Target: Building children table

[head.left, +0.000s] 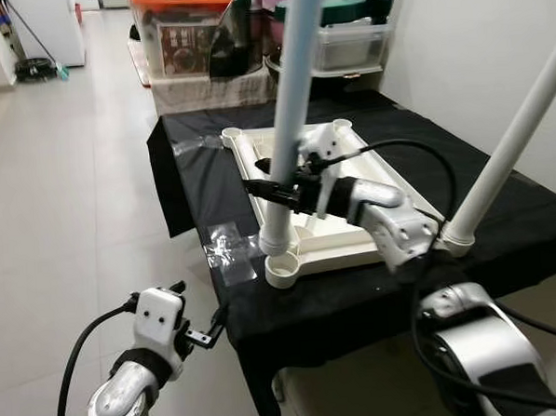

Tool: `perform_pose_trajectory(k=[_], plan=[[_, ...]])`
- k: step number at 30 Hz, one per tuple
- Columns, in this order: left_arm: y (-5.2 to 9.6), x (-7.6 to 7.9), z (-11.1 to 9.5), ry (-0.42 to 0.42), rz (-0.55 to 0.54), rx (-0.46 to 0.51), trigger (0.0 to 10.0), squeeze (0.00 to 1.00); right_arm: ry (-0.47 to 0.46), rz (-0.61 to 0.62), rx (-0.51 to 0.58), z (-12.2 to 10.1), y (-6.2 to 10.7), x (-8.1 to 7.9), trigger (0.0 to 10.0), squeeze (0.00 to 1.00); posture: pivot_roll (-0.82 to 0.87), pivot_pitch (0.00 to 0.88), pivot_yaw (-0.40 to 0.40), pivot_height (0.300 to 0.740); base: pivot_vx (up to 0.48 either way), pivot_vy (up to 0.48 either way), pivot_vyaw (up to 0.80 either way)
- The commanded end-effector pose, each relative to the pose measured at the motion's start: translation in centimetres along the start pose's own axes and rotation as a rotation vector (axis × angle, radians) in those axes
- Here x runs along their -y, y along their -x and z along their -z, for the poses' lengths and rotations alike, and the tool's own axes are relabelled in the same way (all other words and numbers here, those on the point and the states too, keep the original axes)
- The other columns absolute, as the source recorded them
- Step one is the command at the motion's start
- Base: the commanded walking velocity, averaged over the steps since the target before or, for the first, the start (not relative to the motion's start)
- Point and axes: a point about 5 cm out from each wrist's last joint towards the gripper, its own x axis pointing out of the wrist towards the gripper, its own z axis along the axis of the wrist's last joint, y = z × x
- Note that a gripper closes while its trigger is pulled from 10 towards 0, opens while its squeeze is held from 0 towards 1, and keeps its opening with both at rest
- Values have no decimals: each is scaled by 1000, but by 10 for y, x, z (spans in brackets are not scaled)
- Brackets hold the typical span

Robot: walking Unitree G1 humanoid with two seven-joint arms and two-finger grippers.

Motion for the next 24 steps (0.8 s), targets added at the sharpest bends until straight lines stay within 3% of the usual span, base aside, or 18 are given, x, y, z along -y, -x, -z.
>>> perform_pose_trajectory(k=[1,7,13,16,24], plan=[[2,2,-1,-13,-4,4,10000,0,31,-12,-12,0,-2,0,0,0,135,0,-140,740,0,0,0],[3,1,0,-10,-10,-3,10000,0,45,-57,-73,17,5,-3,0,0,136,0,-145,740,0,0,0],[3,1,1,-11,-9,-4,10000,0,49,-58,-82,19,6,-2,0,0,136,0,-145,740,0,0,0],[1,2,1,-9,0,-3,10000,0,45,-25,-103,24,16,7,0,0,119,0,-136,740,0,0,0],[1,3,2,-3,4,-9,10000,0,23,-13,-122,33,24,9,0,0,112,0,-132,740,0,0,0]])
